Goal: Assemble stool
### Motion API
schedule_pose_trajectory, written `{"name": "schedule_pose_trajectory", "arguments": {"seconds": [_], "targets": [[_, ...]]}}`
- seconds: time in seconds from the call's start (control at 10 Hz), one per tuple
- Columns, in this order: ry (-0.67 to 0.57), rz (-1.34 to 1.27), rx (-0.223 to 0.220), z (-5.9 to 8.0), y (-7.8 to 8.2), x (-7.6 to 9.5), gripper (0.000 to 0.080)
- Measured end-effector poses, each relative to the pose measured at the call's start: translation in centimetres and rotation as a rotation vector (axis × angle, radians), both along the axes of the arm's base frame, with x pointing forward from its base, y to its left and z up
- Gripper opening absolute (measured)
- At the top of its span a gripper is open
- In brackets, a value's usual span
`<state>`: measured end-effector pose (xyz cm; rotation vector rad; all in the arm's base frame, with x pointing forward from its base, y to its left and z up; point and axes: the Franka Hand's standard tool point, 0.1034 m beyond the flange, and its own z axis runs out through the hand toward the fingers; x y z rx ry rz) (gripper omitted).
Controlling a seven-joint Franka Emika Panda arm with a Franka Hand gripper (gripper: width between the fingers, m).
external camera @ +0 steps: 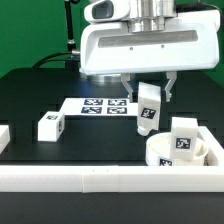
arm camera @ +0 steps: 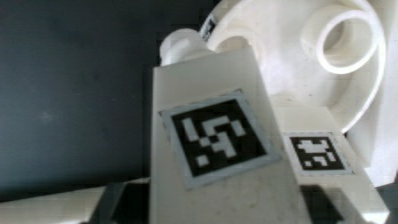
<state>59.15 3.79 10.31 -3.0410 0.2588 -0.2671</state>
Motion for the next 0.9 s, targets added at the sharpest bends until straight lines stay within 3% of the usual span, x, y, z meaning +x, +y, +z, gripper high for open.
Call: {"name": "schedule_pose_trajectory", "arguments": {"seconds": [0.2, 0.4, 0.9], "targets": [[-0.020, -0.051, 0.066, 0.7, -0.4, 0.1, 0.0327], [-0.096, -0.055, 0.089, 1.0, 0.6, 0.2, 0.0327], [-0.119, -0.060, 0.088, 0.8, 0.7, 0.1, 0.0327]]}}
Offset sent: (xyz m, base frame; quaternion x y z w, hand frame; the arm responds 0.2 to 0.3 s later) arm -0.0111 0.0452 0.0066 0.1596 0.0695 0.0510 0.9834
